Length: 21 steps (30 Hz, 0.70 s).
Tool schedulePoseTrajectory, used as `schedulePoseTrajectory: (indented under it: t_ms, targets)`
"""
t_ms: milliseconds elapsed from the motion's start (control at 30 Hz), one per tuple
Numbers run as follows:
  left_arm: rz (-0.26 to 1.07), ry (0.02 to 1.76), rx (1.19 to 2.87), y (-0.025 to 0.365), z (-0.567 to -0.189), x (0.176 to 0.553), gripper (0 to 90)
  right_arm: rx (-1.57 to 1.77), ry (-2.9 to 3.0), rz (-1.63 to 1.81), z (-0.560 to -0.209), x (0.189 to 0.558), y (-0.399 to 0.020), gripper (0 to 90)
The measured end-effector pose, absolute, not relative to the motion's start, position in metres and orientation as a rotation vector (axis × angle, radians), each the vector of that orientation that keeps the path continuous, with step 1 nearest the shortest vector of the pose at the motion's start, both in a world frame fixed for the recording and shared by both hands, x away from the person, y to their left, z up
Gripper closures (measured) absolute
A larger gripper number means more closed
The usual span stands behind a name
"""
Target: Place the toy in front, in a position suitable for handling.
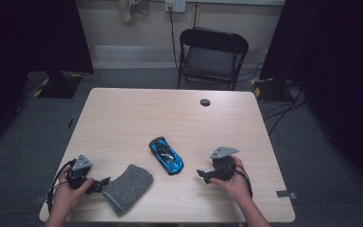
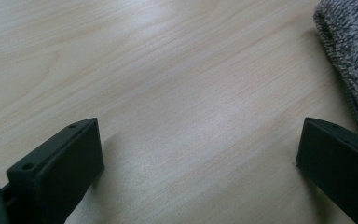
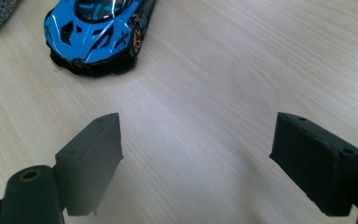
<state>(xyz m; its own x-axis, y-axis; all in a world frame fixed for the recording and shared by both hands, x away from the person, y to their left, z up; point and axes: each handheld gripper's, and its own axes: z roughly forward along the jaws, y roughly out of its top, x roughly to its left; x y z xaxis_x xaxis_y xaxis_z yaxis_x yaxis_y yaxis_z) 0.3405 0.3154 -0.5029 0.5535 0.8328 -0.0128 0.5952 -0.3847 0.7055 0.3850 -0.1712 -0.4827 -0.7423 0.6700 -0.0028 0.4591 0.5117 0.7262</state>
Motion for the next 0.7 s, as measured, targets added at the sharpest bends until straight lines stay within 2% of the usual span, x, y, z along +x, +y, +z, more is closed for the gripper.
schedulePoseTrajectory:
  t_ms: [700]
  targets:
    - [0.456, 1.143, 2.118, 0.315, -0.503, 0.341, 0.0, 0.830, 2.572, 1.082, -0.473, 0.395, -0.126, 15.7]
